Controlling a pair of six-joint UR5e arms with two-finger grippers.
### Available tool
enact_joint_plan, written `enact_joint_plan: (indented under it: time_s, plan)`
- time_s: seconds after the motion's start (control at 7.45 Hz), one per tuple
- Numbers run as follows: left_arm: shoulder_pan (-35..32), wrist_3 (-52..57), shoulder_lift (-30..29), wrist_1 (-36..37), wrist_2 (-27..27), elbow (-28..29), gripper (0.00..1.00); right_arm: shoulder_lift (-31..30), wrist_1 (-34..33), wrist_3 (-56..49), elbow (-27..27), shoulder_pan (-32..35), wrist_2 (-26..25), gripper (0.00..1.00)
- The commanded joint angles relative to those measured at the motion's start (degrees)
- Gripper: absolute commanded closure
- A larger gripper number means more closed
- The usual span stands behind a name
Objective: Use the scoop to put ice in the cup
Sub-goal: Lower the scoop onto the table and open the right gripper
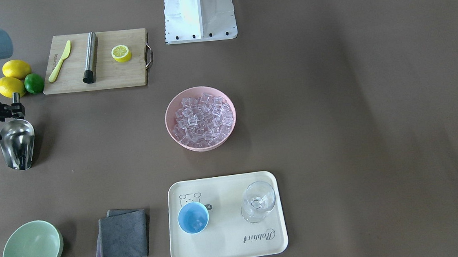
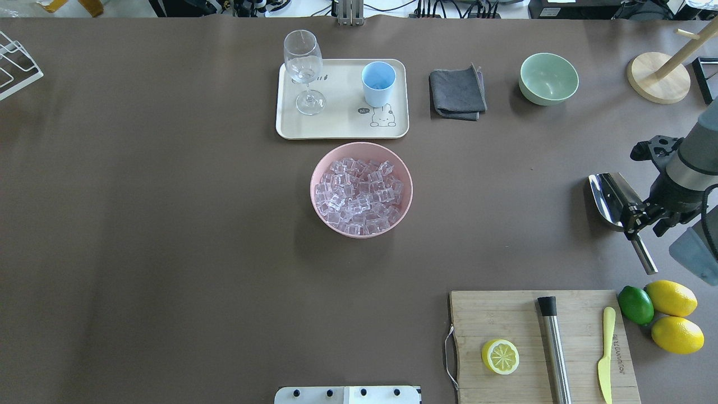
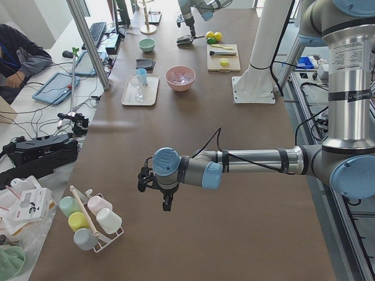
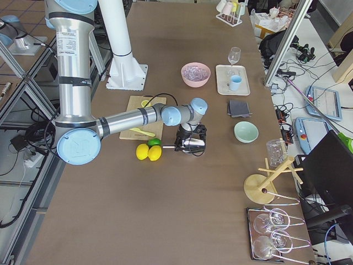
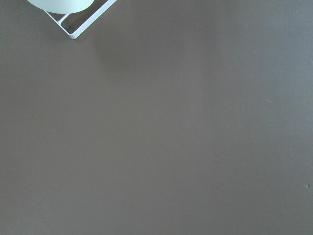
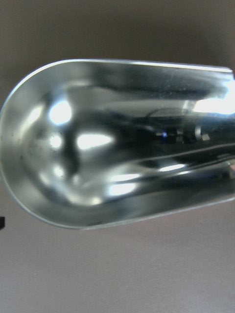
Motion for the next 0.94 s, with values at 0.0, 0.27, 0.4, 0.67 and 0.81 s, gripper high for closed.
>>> enact_joint_plan:
  time_s: [0.0, 0.27, 0.4, 0.67, 0.81]
  plan:
    - [0.0, 0.0, 0.0, 0.0, 0.0, 0.0, 0.01, 1.3, 0.2, -1.6, -1.8, 5.5, 3.6, 0.00]
    - [0.0, 0.0, 0.0, 0.0, 0.0, 0.1, 0.01, 1.2, -0.1, -1.6, 0.6, 13.6, 9.1, 0.00]
    - [0.1, 0.0, 0.0, 0.0, 0.0, 0.1, 0.01, 1.2, -0.3, -1.7, 2.1, 17.0, 10.4, 0.00]
    - [0.1, -0.1, 0.0, 0.0, -0.1, 0.1, 0.01, -0.9, -0.5, -1.7, 6.4, 24.0, 10.5, 0.00]
    - [0.1, -0.1, 0.0, 0.0, -0.1, 0.1, 0.01, -1.0, -0.5, -3.0, 6.6, 27.0, 9.7, 0.00]
